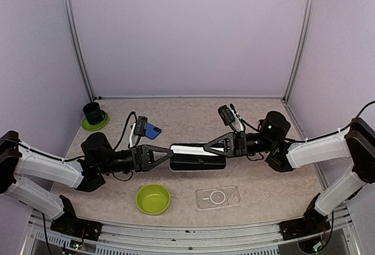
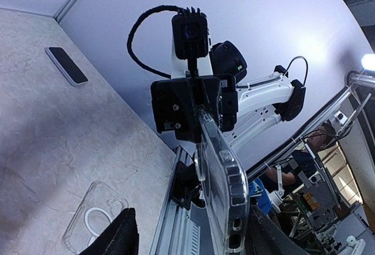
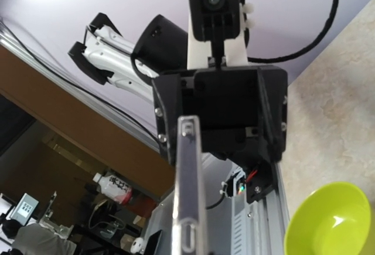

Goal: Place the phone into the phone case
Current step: Press the phone case against the phone.

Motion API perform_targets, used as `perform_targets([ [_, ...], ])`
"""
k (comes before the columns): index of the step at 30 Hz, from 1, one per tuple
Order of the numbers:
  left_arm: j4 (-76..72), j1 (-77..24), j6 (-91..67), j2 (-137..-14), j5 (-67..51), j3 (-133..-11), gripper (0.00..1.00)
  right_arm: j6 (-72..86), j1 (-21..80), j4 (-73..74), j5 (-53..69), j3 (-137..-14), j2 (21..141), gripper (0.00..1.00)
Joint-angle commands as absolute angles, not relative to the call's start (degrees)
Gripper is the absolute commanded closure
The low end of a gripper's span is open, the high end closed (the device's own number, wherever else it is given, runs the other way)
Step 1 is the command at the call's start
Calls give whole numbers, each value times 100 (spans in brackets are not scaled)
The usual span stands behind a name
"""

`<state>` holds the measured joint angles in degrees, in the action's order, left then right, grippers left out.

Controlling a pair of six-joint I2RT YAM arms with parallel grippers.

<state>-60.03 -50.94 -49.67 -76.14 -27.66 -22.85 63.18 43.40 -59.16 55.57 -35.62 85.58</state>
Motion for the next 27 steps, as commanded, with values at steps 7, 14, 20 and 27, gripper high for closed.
perform_targets([
  [7, -5643, -5466, -4575, -7757, -3075, -2588, 39, 5985, 4351, -5720, 5178, -3629, 8030, 100],
  [14, -5565, -5472, -4608, -7942, -2803, -2632, 64, 5445, 4375, -4890, 5099, -3756, 7835, 100],
  [20, -5357, -5389, -4721, -8006, -2343, -2652, 93, 4850, 4551, -4122, 4977, -3856, 7797, 100],
  [27, -5212, -5328, -4816, -8094, -2260, -2642, 99, 4322, 4649, -3627, 4777, -3911, 7607, 100],
])
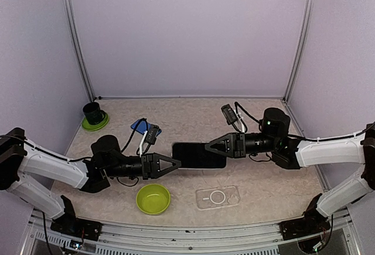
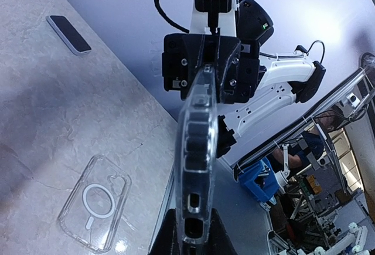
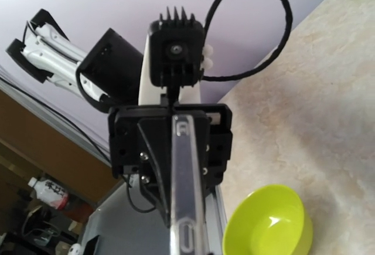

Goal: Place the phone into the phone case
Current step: Press the phone case against the phone.

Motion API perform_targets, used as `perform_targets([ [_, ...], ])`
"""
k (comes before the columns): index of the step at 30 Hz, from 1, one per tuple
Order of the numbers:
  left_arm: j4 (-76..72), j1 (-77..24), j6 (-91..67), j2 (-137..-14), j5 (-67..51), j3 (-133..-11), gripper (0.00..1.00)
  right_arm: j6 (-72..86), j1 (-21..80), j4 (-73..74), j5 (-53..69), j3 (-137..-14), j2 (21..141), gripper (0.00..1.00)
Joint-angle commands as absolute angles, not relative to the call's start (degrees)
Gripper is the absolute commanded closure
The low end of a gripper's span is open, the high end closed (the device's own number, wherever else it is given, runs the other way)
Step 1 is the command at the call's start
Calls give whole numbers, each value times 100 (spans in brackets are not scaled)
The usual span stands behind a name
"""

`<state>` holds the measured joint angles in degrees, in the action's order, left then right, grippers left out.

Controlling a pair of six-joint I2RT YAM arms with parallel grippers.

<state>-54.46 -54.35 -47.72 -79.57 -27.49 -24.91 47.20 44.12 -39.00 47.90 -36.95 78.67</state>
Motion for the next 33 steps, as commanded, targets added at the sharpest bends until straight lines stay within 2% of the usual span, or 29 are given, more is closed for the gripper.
perform_targets([
  [1, -5238, -5319, -4816, -8095, -2304, -2635, 92, 4304, 4654, -3614, 4804, -3919, 7589, 100],
  [3, -5275, -5297, -4811, -8062, -2379, -2631, 68, 4280, 4649, -3596, 4881, -3929, 7575, 100],
  [4, -5307, -5285, -4801, -8040, -2407, -2632, 61, 4270, 4649, -3587, 4919, -3936, 7580, 100],
  [6, -5360, -5266, -4772, -7989, -2464, -2632, 54, 4274, 4653, -3570, 5000, -3959, 7620, 100],
  [9, -5487, -5255, -4738, -7929, -2566, -2658, 52, 4327, 4682, -3606, 5090, -3972, 7715, 100],
  [13, -5708, -5256, -4815, -8063, -2800, -2716, 57, 4367, 4748, -3672, 5122, -3989, 7835, 100],
  [18, -5998, -5265, -4980, -8338, -2956, -2722, 87, 4372, 4811, -3652, 5192, -4058, 8002, 100],
  [21, -6036, -5257, -4989, -8376, -2900, -2696, 100, 4332, 4816, -3560, 5213, -4101, 8024, 99],
  [23, -6020, -5235, -4942, -8338, -2837, -2655, 100, 4228, 4816, -3384, 5199, -4157, 8007, 90],
  [25, -6025, -5202, -4908, -8241, -2792, -2600, 100, 4128, 4816, -3218, 5192, -4197, 7992, 76],
  [27, -6032, -5158, -4855, -8082, -2724, -2533, 100, 4041, 4821, -3086, 5203, -4193, 7977, 66],
  [33, -6072, -5054, -4682, -7530, -2314, -2184, 100, 3985, 4816, -2999, 5214, -3984, 7902, 49],
])
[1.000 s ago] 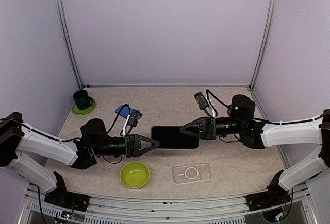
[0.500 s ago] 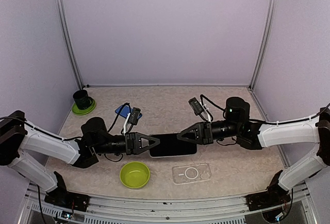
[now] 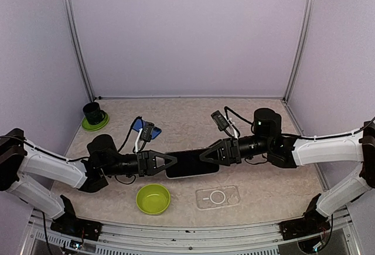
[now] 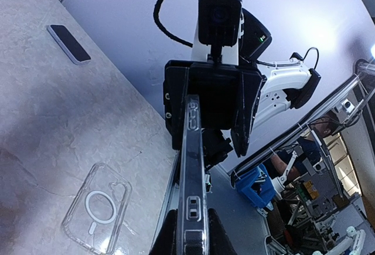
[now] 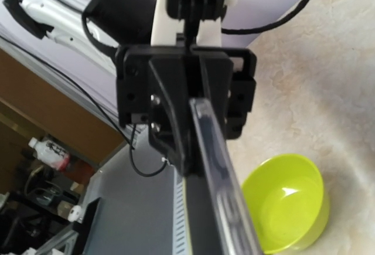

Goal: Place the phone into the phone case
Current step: Press the phone case against the phone.

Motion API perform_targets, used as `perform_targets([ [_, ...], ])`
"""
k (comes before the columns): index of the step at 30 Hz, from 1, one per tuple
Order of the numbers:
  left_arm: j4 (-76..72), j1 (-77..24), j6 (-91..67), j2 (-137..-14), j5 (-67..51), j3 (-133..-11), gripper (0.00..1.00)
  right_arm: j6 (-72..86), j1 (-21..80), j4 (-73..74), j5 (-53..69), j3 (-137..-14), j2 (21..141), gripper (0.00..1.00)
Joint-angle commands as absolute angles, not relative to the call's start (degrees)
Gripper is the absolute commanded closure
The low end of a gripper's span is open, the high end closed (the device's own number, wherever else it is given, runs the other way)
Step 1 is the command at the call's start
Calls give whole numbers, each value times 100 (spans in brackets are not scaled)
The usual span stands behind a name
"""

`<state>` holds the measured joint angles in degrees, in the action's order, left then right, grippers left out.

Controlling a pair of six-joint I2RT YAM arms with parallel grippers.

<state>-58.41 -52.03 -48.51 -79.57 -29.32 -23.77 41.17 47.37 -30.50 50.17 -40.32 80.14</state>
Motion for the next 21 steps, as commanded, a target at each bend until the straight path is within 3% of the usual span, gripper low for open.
perform_targets([
  [1, -6101, -5039, -4648, -7408, -2251, -2134, 100, 3993, 4816, -3016, 5218, -3948, 7889, 49],
  [7, -6187, -5017, -4577, -7091, -2119, -2005, 100, 4040, 4829, -3083, 5221, -3836, 7884, 48],
  [10, -6200, -5016, -4590, -7066, -2126, -2000, 100, 4065, 4851, -3155, 5229, -3814, 7897, 52],
  [14, -6240, -5016, -4646, -7083, -2148, -1969, 100, 4063, 4893, -3161, 5232, -3817, 7911, 69],
  [19, -6240, -5021, -4678, -7080, -2175, -1921, 100, 4015, 4896, -3079, 5007, -3818, 7822, 97],
  [21, -6240, -5035, -4692, -7084, -2178, -1907, 100, 3892, 4900, -2824, 4781, -3906, 7771, 100],
])
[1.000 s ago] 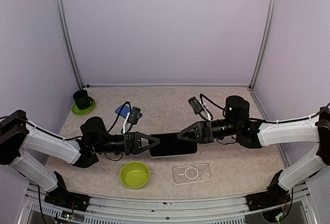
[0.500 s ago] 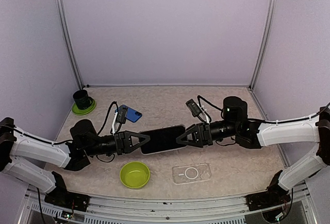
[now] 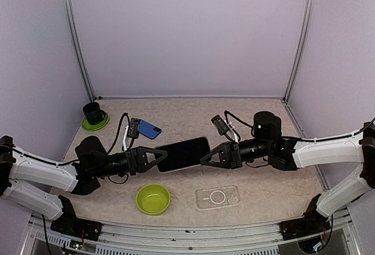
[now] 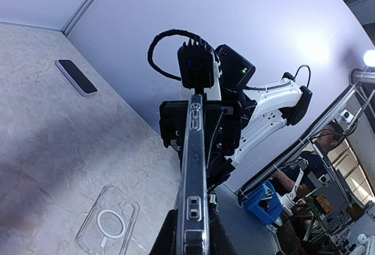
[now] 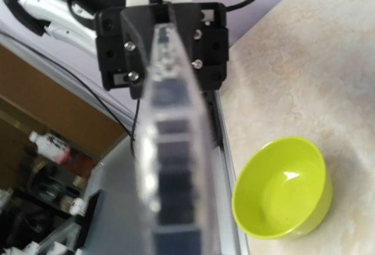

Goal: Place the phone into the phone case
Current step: Press the phone case against the phone.

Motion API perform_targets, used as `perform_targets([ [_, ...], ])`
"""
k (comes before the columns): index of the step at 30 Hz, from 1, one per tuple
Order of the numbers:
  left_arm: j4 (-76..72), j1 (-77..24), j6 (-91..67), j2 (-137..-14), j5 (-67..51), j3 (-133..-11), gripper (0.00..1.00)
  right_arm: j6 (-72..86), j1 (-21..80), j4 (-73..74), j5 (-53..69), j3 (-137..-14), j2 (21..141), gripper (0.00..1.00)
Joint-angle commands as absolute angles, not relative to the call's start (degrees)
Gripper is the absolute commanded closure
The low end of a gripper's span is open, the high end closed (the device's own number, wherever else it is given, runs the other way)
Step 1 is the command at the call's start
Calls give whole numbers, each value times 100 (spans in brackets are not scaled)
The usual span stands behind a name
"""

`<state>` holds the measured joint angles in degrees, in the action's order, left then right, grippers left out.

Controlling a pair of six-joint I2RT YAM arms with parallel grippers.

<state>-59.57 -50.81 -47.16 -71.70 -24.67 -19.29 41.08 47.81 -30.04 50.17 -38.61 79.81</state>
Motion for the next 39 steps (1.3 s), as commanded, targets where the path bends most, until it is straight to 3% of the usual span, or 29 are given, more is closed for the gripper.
perform_targets([
  [1, -6234, -5033, -4692, -7088, -2172, -1907, 100, 3779, 4910, -2623, 4652, -3970, 7751, 100],
  [4, -6216, -5052, -4702, -7125, -2184, -1916, 100, 3552, 4939, -2222, 4530, -4100, 7713, 100],
  [8, -6203, -5071, -4702, -7167, -2197, -1928, 100, 3546, 4940, -2224, 4579, -4104, 7642, 58],
  [11, -6196, -5089, -4702, -7192, -2180, -1925, 100, 3575, 4939, -2293, 4620, -4080, 7613, 47],
  [17, -6230, -5119, -4709, -7266, -2231, -1942, 100, 3696, 4941, -2495, 4672, -4043, 7658, 45],
  [25, -6273, -5185, -4707, -7346, -2241, -1940, 100, 3852, 4936, -2536, 4410, -4080, 7866, 60],
  [30, -6305, -5207, -4718, -7399, -2245, -1942, 100, 3856, 4939, -2451, 4218, -4162, 7969, 47],
  [39, -6318, -5212, -4707, -7400, -2248, -1937, 100, 3698, 4931, -2076, 3722, -4245, 7971, 36],
])
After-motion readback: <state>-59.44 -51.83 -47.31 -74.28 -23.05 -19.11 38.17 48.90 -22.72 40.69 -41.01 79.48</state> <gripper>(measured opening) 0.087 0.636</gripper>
